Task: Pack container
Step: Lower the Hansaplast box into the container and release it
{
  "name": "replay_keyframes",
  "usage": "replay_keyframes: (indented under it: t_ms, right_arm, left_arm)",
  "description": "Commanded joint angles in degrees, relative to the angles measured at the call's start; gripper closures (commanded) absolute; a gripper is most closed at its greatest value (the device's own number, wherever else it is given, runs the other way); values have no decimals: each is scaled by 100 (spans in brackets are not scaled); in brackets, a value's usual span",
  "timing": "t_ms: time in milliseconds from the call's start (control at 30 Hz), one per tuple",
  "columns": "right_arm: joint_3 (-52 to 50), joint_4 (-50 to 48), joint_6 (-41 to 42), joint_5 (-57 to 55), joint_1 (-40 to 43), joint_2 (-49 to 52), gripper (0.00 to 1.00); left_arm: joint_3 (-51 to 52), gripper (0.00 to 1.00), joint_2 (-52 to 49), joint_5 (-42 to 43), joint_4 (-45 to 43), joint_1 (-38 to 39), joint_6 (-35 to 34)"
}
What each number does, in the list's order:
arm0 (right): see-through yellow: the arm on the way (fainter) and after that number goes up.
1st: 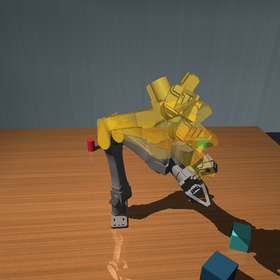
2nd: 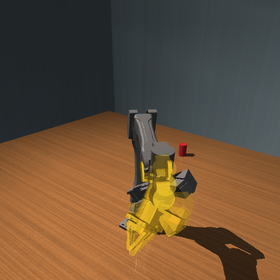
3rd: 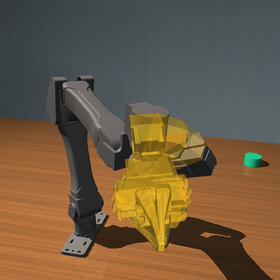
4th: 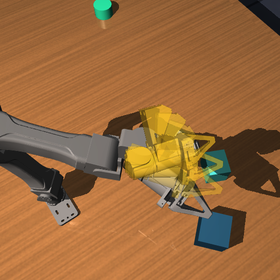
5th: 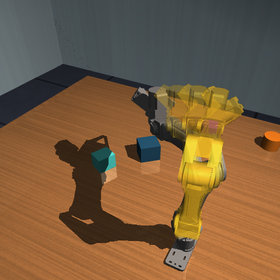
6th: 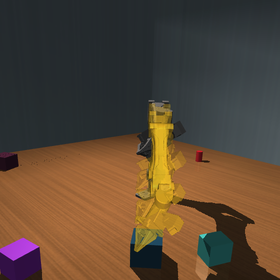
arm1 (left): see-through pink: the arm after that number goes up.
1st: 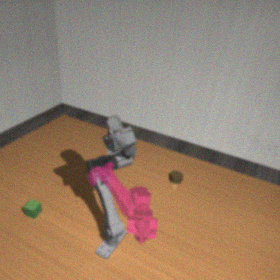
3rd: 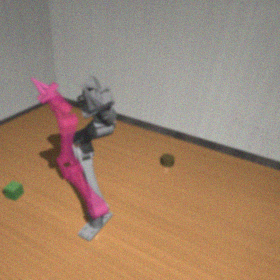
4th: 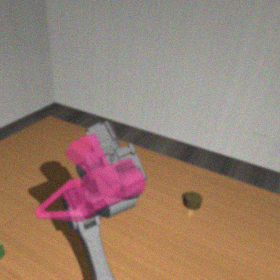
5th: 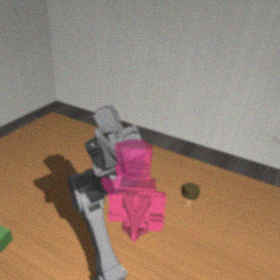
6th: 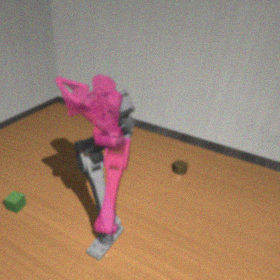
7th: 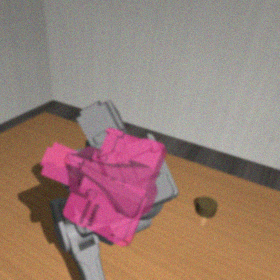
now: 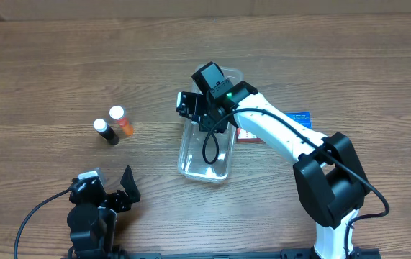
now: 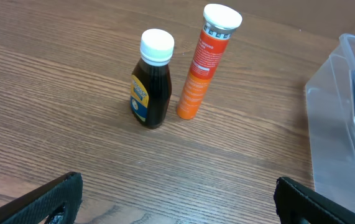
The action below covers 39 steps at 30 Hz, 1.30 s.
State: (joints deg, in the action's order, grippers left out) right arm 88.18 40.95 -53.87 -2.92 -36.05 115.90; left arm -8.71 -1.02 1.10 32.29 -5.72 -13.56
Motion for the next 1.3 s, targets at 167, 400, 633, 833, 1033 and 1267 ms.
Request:
replay_keyframes:
  t_ms: [167, 400, 633, 833, 1033, 1267]
  right_arm:
    - [157, -315, -109, -638, -72, -74, 16]
    - [160, -492, 293, -1270, -328, -319, 13]
    - [157, -396, 2498, -1176, -444, -481, 47]
    - [111, 245, 4892, 313, -442, -472, 96]
    - [-52, 57, 5834, 306, -437, -306, 96]
    - [-74, 160, 6231, -7, -385, 142, 96]
  left_arm:
    - [17, 0, 50, 2, 0, 0, -79]
    - [17, 0, 48, 2, 0, 0, -79]
    - [17, 0, 50, 2, 0, 0, -79]
    - [17, 0, 50, 2, 0, 0, -79]
    - [17, 0, 50, 2, 0, 0, -79]
    - [17, 0, 50, 2, 0, 0, -79]
